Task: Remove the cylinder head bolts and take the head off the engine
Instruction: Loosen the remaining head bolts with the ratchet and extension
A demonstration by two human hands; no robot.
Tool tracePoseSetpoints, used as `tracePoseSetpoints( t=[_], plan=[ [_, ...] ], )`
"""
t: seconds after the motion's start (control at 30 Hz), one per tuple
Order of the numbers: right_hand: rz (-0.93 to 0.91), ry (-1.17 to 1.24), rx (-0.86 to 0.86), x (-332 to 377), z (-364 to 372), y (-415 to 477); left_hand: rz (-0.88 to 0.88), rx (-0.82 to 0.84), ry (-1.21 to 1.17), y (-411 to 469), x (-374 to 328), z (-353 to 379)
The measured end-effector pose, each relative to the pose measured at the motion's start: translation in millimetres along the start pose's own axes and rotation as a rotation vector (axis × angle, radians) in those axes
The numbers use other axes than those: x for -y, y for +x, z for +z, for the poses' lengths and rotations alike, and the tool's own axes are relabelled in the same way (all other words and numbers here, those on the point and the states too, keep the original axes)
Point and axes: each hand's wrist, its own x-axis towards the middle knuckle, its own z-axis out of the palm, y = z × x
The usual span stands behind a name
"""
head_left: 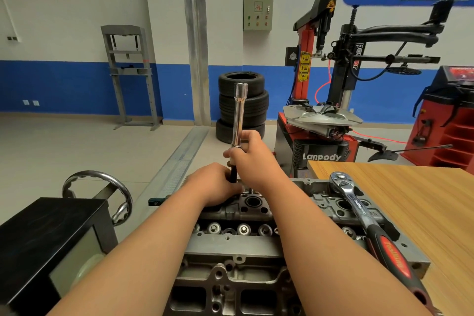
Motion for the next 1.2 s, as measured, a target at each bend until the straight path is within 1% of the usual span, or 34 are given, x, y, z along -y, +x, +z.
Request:
tracePoseSetpoints(
  t=[0.07,0.2,0.33,0.53,0.6,0.8,0.83,0.93,0.97,1.03,1.07,1.13,1.2],
  plan=[
    [-0.009,-0.013,-0.006,-2,1,0,0.003,-0.007,-0.002,-1,0,0],
    [-0.112,-0.049,-0.054,-5,5,1,0.02,-0.023,-0.008,-3,-2,-1],
    [-0.191,-0.007,-0.122,-5,7,3,-0.005,-0.047,-0.106,-5,0,-3],
    [-0.253,-0.011,-0.166,-6,9,5,0.07,-0.009,-0.088,-6,0,-7],
    [-0.27,-0.008,-0.186,-4,9,6,0.113,-0.026,-0.037,-7,-2,-9],
    [-0.296,0.096,-0.239,12,3,15,0.236,-0.141,0.053,-6,-11,-12],
    [-0.298,0.151,-0.245,17,3,16,0.253,-0.179,0.044,-5,-13,-12],
    [-0.36,0.28,-0.309,36,-1,19,0.288,-0.316,-0.085,-2,-20,-12],
    [-0.374,0.3,-0.332,42,-3,20,0.284,-0.333,-0.073,-1,-21,-12],
    [-0.364,0.36,-0.375,49,-12,19,0.234,-0.324,-0.007,1,-18,-9],
    [-0.343,0.402,-0.39,49,-18,19,0.197,-0.339,-0.016,1,-15,-8],
    [-0.267,0.468,-0.379,42,-27,19,0.114,-0.441,-0.145,0,-9,-13],
    [-0.119,0.429,-0.332,29,-29,16,0.012,-0.605,-0.39,-2,-9,-27]
  ],
)
